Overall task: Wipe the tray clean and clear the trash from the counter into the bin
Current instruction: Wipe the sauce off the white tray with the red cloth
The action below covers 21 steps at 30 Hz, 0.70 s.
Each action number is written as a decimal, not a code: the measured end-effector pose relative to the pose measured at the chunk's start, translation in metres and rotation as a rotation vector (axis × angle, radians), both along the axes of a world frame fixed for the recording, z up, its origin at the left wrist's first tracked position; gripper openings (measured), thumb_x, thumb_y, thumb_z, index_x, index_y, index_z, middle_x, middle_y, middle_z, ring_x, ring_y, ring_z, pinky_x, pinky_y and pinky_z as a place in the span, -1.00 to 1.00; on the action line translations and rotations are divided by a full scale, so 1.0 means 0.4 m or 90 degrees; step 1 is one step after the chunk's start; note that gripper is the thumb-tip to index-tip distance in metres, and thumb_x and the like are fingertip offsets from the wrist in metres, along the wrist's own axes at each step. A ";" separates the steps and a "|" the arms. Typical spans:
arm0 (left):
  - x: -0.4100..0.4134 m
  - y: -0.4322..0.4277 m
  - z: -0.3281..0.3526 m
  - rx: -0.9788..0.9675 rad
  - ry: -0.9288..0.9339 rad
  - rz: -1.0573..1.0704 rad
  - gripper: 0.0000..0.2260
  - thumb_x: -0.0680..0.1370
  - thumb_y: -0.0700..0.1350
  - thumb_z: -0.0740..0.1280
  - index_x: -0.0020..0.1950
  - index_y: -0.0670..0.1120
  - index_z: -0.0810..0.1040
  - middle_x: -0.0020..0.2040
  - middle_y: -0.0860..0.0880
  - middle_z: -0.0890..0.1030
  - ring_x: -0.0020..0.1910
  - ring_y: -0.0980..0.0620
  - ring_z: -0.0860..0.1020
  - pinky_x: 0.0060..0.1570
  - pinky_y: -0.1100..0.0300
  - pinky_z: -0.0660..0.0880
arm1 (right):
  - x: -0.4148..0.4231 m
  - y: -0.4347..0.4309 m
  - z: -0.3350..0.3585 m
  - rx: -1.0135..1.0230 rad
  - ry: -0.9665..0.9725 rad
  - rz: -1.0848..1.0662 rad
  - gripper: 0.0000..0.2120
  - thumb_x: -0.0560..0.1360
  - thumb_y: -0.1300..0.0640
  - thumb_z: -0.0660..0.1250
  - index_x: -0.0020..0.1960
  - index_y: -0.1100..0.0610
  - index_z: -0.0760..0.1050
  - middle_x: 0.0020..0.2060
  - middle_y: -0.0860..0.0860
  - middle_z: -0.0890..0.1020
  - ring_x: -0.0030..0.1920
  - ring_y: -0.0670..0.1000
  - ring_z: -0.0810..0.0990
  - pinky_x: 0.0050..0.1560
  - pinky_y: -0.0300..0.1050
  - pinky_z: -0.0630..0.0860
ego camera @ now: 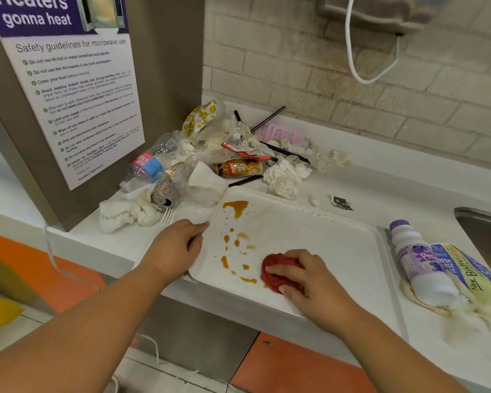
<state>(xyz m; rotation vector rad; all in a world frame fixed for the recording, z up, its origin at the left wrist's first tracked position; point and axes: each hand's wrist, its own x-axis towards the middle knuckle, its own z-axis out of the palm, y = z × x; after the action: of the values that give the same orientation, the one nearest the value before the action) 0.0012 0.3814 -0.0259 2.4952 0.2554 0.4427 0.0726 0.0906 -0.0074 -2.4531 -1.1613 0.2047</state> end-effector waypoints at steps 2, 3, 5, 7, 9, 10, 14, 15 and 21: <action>0.000 0.000 -0.001 0.002 -0.003 0.000 -0.69 0.58 -0.16 0.23 0.32 -0.02 0.50 -0.22 0.09 0.40 -0.18 0.11 0.42 -0.22 0.36 0.25 | 0.022 -0.044 0.019 -0.033 0.063 0.049 -0.61 0.51 0.05 0.35 0.23 -0.35 0.44 0.22 -0.29 0.29 0.20 -0.15 0.28 0.27 -0.34 0.23; 0.000 -0.001 0.000 0.004 -0.006 0.000 -0.68 0.58 -0.16 0.23 0.32 -0.02 0.50 -0.22 0.09 0.40 -0.18 0.11 0.42 -0.19 0.33 0.27 | 0.037 -0.069 0.026 -0.035 0.081 0.041 -0.59 0.49 0.06 0.37 0.18 -0.40 0.44 0.22 -0.32 0.29 0.21 -0.15 0.29 0.29 -0.29 0.27; -0.001 -0.002 0.003 0.001 -0.008 0.002 -0.68 0.58 -0.16 0.23 0.32 -0.02 0.50 -0.22 0.09 0.40 -0.18 0.11 0.41 -0.17 0.31 0.27 | 0.053 -0.107 0.026 -0.006 0.061 -0.033 -0.53 0.47 0.08 0.40 0.09 -0.49 0.41 0.19 -0.37 0.28 0.19 -0.13 0.32 0.31 -0.17 0.32; 0.000 -0.003 0.003 0.002 -0.006 0.007 -0.68 0.58 -0.16 0.22 0.32 -0.02 0.50 -0.22 0.09 0.41 -0.17 0.11 0.41 -0.19 0.32 0.25 | 0.037 -0.106 0.013 0.024 0.018 -0.085 -0.52 0.46 0.10 0.41 0.09 -0.49 0.41 0.16 -0.34 0.30 0.17 -0.10 0.32 0.31 -0.14 0.32; -0.001 -0.003 0.001 0.002 -0.005 0.008 -0.68 0.58 -0.16 0.22 0.32 -0.01 0.50 -0.21 0.08 0.42 -0.17 0.11 0.41 -0.20 0.32 0.25 | 0.000 -0.075 -0.002 0.029 0.002 -0.050 -0.57 0.47 0.07 0.39 0.16 -0.41 0.44 0.19 -0.27 0.30 0.19 -0.11 0.29 0.30 -0.26 0.25; -0.002 -0.003 0.000 0.000 -0.005 0.008 -0.68 0.58 -0.16 0.22 0.32 -0.01 0.50 -0.21 0.07 0.43 -0.17 0.11 0.41 -0.19 0.31 0.25 | -0.018 -0.057 -0.004 0.017 0.004 -0.011 -0.59 0.48 0.05 0.37 0.19 -0.39 0.45 0.21 -0.29 0.28 0.20 -0.14 0.27 0.28 -0.36 0.19; -0.004 -0.001 -0.002 -0.001 -0.004 0.008 -0.69 0.58 -0.17 0.22 0.32 -0.02 0.51 -0.18 0.04 0.45 -0.16 0.10 0.42 -0.15 0.29 0.28 | 0.004 -0.052 0.034 -0.040 0.097 0.067 -0.60 0.47 0.07 0.40 0.13 -0.40 0.48 0.23 -0.39 0.26 0.24 -0.27 0.24 0.24 -0.49 0.17; -0.003 -0.002 -0.001 0.000 -0.005 0.007 -0.69 0.58 -0.17 0.22 0.32 -0.03 0.51 -0.18 0.04 0.46 -0.15 0.09 0.43 -0.14 0.29 0.28 | 0.023 -0.068 0.047 -0.046 0.123 0.055 -0.59 0.45 0.10 0.42 0.09 -0.41 0.50 0.22 -0.39 0.27 0.24 -0.25 0.27 0.25 -0.47 0.20; -0.003 -0.002 -0.005 -0.006 -0.001 0.010 -0.69 0.58 -0.17 0.22 0.32 -0.03 0.50 -0.13 0.04 0.48 -0.07 0.04 0.50 -0.10 0.31 0.30 | 0.011 -0.041 0.057 -0.056 0.131 0.047 -0.61 0.45 0.12 0.40 0.08 -0.37 0.52 0.23 -0.36 0.28 0.24 -0.21 0.27 0.34 -0.30 0.25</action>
<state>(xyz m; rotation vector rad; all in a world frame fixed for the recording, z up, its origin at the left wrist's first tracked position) 0.0002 0.3805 -0.0280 2.4857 0.2754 0.4478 0.0768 0.0743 0.0153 -2.3979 -1.1756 0.5285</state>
